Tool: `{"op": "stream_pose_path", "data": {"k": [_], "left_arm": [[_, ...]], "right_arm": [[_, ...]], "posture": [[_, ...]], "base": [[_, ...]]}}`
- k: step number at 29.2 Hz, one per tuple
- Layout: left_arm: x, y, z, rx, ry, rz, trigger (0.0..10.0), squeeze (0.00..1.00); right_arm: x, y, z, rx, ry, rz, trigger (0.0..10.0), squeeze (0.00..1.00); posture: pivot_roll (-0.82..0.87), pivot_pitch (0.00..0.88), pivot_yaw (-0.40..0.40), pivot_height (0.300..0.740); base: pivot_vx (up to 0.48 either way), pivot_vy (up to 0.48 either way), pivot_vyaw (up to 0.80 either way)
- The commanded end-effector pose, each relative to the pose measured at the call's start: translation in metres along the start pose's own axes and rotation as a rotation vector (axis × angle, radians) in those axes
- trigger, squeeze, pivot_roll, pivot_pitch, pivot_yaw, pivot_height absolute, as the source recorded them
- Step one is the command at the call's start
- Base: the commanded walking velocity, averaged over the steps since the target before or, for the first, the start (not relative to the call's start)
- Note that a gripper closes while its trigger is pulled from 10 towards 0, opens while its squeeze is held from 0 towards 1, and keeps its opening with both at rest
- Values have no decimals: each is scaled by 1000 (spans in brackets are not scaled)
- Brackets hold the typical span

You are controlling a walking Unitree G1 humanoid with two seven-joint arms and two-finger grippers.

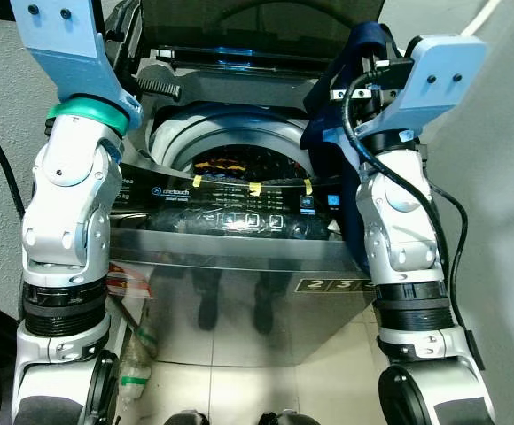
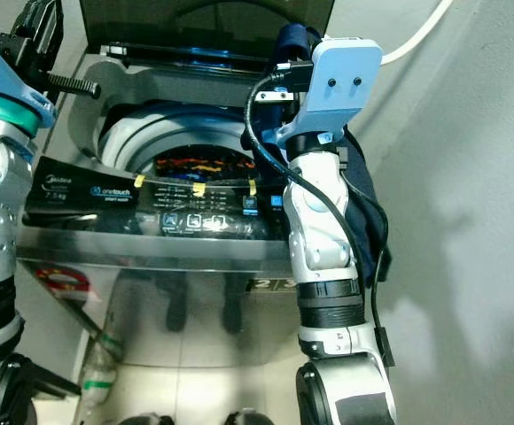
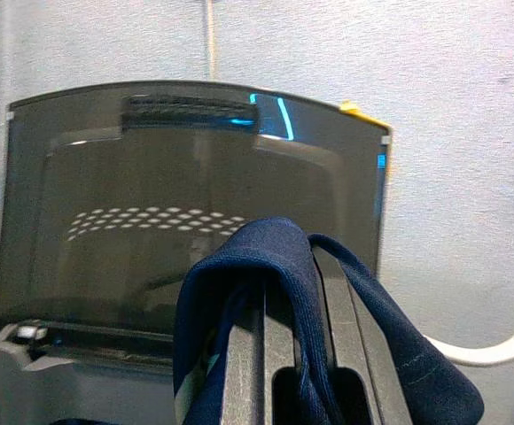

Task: Clothes washing

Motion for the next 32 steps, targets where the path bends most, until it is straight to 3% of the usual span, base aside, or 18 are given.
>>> {"op": "stream_pose_path", "data": {"k": [1,5,9,11,12,15,17,18,19,20,21,22,24,26,27,28,30,32], "left_arm": [[-3,0,-3,-16,11,4,10000,0],[-7,-1,-6,-36,78,10,10000,0],[-18,-9,-18,-125,140,42,10000,0],[-21,-12,-20,-145,144,55,10000,0],[-23,-16,-22,-174,130,74,10000,0],[-31,-34,-34,-314,-23,163,10000,0],[-31,-34,-34,-314,-23,163,10000,0],[-32,-39,-41,-369,-75,182,10000,0],[-32,-39,-41,-369,-75,182,10000,0],[-35,-44,-58,-481,-153,204,10000,0],[-35,-44,-58,-481,-153,204,10000,0],[-41,-45,-73,-562,-197,221,10000,0],[-41,-45,-73,-562,-197,221,10000,0],[-69,-31,-100,-657,-245,272,10000,0],[-69,-31,-100,-657,-245,272,10000,0],[-81,-20,-109,-671,-213,285,10000,0],[-91,-7,-119,-683,-187,298,10000,0],[-92,-4,-120,-684,-190,305,10000,0]], "right_arm": [[7,2,-1,-7,-7,-39,10000,0],[12,7,-7,-1,-69,-74,10000,0],[42,46,-8,66,-46,-195,10000,0],[48,53,-6,80,-21,-212,10000,0],[58,61,-5,98,22,-238,10000,0],[93,86,9,221,214,-312,10000,0],[93,86,9,221,214,-312,10000,0],[107,91,14,271,282,-340,10000,0],[107,91,14,271,282,-340,10000,0],[126,96,22,351,389,-379,10000,0],[126,96,22,351,389,-379,10000,0],[141,99,34,447,457,-401,10000,0],[141,99,34,447,457,-401,10000,0],[161,93,58,638,609,-426,10000,0],[161,93,58,638,609,-426,10000,0],[174,88,58,711,728,-468,10000,0],[190,83,49,781,872,-545,10000,0],[195,82,44,796,905,-568,10000,0]], "posture": [[67,0,15,740],[66,0,15,740],[66,0,16,740],[69,0,14,740],[73,0,11,740],[73,0,9,740],[73,0,9,740],[74,0,6,740],[74,0,6,740],[66,0,5,740],[66,0,5,740],[54,0,12,740],[54,0,12,740],[33,0,14,740],[33,0,14,740],[26,0,14,740],[19,0,19,740],[16,0,19,740]], "base": [[0,0,0],[0,0,0],[0,0,0],[0,0,0],[0,0,0],[0,0,0],[0,0,0],[0,0,0],[0,0,0],[0,0,0],[0,0,0],[0,0,0],[0,0,0],[0,0,0],[0,0,0],[0,0,0],[0,0,0],[0,0,0]]}}
Point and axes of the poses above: a point about 5 cm out from each wrist's last joint towards the gripper, its own y axis pointing out of the wrist towards the gripper, its own x axis along the axis of the wrist's last joint, z = x × y, the point moved 1 cm from there along y, pointing out of the wrist towards the gripper, and after that the axes turned 9 degrees about -y, right-handed, at the moved point
